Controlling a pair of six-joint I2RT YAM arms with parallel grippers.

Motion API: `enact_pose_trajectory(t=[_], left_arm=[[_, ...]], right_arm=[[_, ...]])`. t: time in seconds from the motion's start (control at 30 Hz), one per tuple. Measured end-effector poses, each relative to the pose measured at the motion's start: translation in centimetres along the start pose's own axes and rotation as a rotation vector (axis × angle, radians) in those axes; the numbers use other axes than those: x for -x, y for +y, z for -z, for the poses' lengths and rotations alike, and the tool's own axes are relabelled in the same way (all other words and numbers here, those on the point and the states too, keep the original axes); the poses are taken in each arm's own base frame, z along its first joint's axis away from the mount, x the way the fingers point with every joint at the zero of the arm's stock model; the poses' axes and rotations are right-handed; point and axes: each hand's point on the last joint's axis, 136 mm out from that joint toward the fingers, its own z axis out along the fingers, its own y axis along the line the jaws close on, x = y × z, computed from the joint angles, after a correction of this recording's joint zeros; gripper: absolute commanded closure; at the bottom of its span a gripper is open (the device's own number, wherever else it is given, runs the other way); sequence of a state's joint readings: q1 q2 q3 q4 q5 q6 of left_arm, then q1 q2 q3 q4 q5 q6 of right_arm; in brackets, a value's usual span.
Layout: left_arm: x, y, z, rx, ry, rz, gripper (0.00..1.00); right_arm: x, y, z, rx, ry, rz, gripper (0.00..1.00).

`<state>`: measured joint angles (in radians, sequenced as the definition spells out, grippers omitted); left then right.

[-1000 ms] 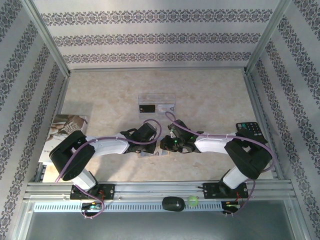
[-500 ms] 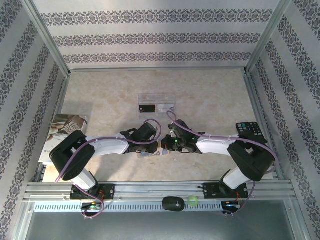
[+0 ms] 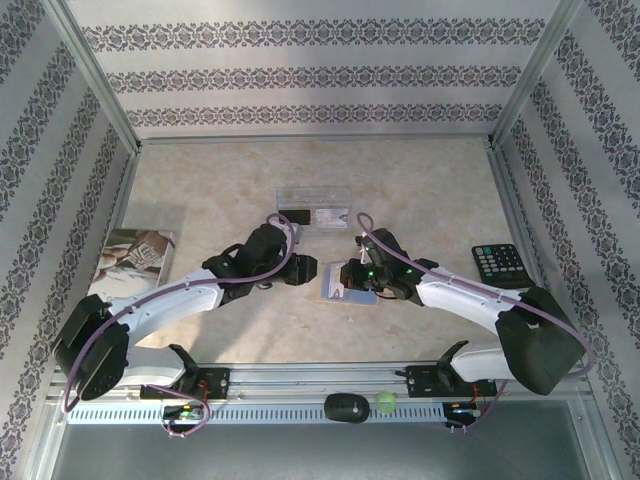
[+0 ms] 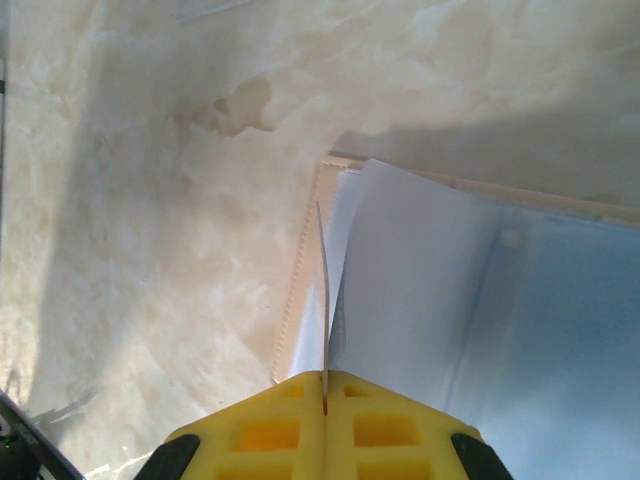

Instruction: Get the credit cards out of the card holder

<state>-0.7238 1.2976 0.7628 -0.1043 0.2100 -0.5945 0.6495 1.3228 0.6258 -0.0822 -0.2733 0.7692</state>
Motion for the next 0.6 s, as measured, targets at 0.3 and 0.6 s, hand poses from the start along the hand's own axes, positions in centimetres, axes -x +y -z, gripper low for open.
enact_pose_trajectory(t=[0.3,0.6], left_arm=[[-6.1,4.2,-1.4,0.088,0.156,0.047,0.50],[-5.0,5.9,2.0,0.107,0.056,0.085,0.51]], right_arm=[[-1.2,-0.4,-2.3,0.010,0.049,-0.023,1.00],[-3.0,5.2,-5.5,0.149,0.126,0.032,1.00]])
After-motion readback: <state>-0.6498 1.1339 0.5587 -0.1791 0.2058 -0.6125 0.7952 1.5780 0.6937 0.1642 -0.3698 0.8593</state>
